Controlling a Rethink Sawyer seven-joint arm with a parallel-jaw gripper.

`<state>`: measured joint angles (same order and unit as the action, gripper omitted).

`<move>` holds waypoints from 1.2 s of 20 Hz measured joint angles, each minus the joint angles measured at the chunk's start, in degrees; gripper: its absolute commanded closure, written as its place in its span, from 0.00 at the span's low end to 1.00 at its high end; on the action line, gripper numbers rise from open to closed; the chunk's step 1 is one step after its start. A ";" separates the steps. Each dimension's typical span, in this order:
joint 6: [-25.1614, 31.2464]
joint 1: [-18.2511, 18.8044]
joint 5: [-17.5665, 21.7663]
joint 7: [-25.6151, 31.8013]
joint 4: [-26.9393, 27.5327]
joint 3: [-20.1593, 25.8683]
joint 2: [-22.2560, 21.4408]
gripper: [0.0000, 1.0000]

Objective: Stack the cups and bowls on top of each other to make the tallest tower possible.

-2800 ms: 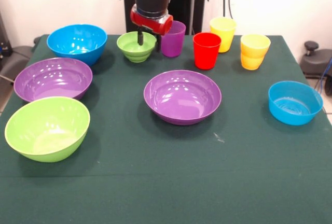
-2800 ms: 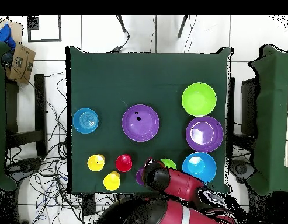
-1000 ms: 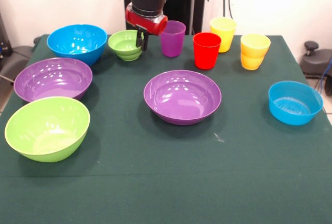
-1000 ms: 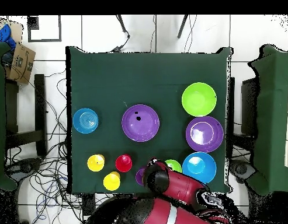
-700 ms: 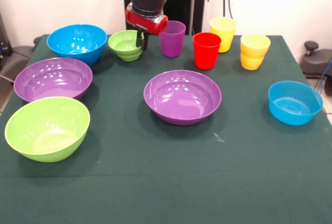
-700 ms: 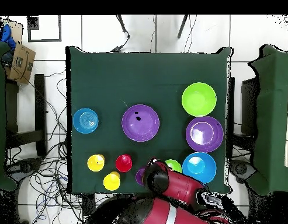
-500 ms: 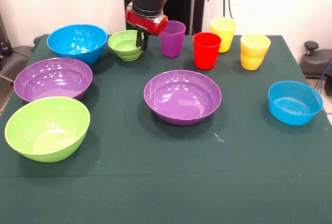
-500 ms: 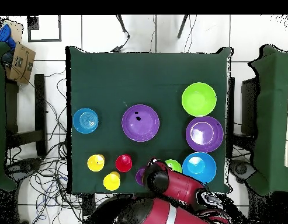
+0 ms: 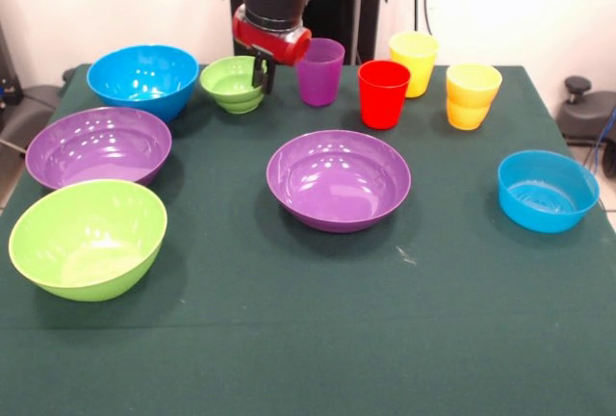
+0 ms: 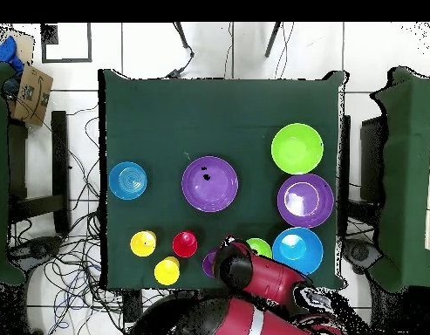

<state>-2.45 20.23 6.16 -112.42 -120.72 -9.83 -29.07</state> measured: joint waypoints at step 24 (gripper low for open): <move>16.34 -0.67 0.24 0.00 3.65 4.38 -14.25 1.00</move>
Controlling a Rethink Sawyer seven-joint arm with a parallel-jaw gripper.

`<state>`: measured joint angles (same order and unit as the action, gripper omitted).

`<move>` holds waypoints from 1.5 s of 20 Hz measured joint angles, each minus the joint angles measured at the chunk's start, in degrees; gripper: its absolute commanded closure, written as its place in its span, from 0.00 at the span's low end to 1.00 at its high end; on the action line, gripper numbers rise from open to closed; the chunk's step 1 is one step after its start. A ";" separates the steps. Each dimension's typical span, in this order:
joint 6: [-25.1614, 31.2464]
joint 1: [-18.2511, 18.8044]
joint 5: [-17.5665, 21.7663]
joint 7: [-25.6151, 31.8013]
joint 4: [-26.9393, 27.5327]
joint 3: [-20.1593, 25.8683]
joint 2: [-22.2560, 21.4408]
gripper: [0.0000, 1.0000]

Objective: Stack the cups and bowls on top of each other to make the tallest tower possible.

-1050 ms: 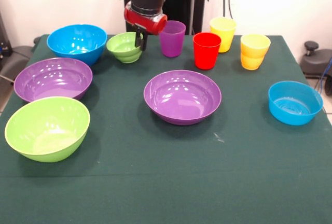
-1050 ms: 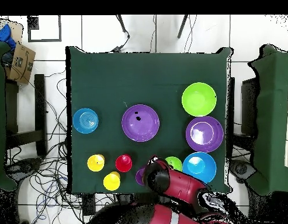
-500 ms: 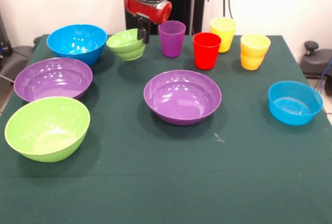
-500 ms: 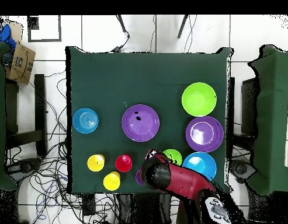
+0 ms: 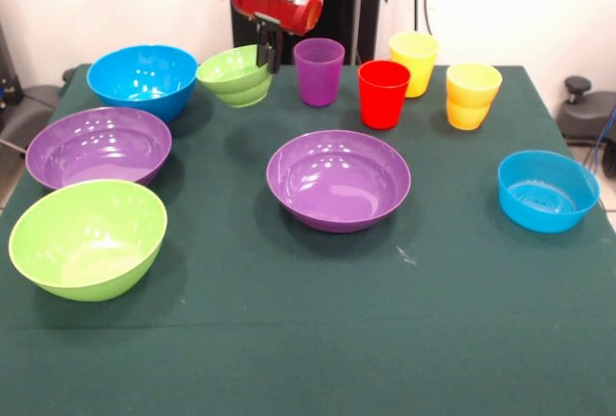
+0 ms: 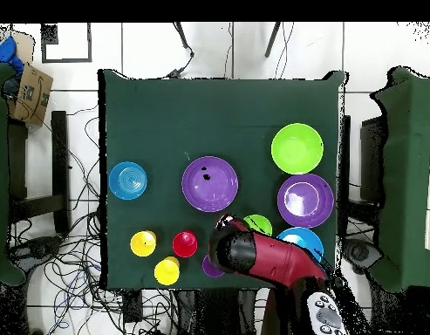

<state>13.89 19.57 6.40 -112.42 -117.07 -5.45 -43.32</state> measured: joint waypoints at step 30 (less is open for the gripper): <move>14.62 -7.85 -1.46 0.00 18.74 0.65 0.38 1.00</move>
<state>28.51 11.71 4.94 -112.42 -98.33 -4.80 -42.93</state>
